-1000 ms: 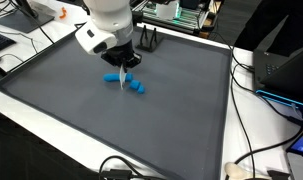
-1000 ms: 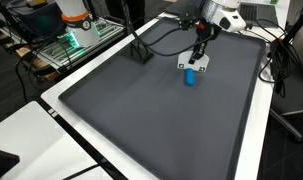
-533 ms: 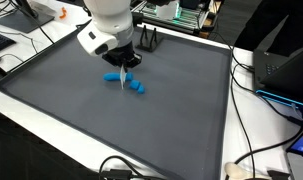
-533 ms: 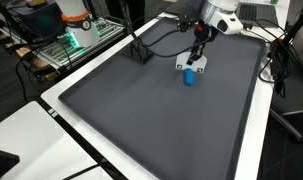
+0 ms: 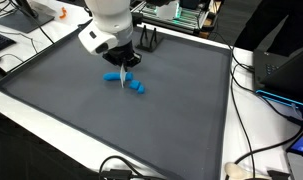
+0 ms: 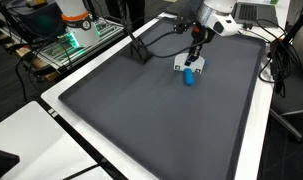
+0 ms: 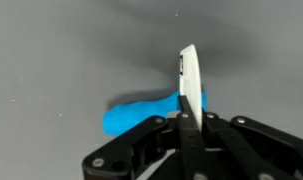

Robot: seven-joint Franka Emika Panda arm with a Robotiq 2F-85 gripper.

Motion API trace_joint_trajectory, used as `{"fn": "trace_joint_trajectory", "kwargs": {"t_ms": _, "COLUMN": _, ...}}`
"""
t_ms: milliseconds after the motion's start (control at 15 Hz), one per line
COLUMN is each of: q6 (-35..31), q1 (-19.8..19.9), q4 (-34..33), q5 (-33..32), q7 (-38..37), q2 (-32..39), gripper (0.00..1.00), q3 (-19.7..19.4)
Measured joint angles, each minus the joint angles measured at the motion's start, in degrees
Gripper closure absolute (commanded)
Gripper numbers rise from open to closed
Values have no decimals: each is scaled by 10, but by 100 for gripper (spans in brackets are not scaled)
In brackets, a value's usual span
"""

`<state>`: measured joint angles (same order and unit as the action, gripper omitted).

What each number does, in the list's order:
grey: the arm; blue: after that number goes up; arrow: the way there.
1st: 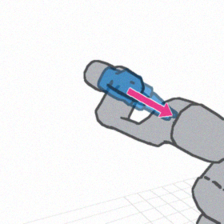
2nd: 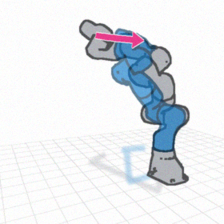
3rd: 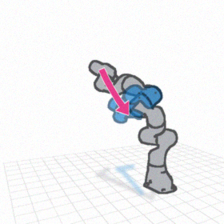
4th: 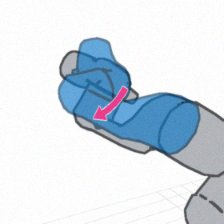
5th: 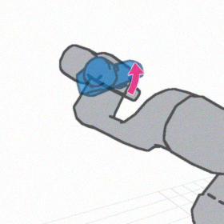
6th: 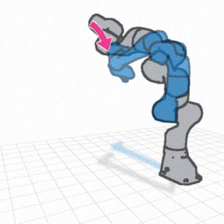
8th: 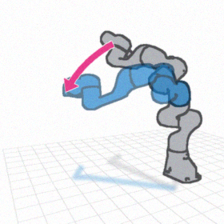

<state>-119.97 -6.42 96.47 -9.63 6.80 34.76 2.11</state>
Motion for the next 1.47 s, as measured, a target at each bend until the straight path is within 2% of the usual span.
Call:
{"fn": "trace_joint_trajectory", "kwargs": {"t_ms": 667, "q6": -1, "q1": 15, "q4": 51, "q5": 4, "q7": 0, "q2": -32, "gripper": 99, "q3": 0}}
{"fn": "trace_joint_trajectory", "kwargs": {"t_ms": 1467, "q6": 8, "q1": 21, "q4": 47, "q5": 9, "q7": 23, "q2": -77, "gripper": 99, "q3": 5}}
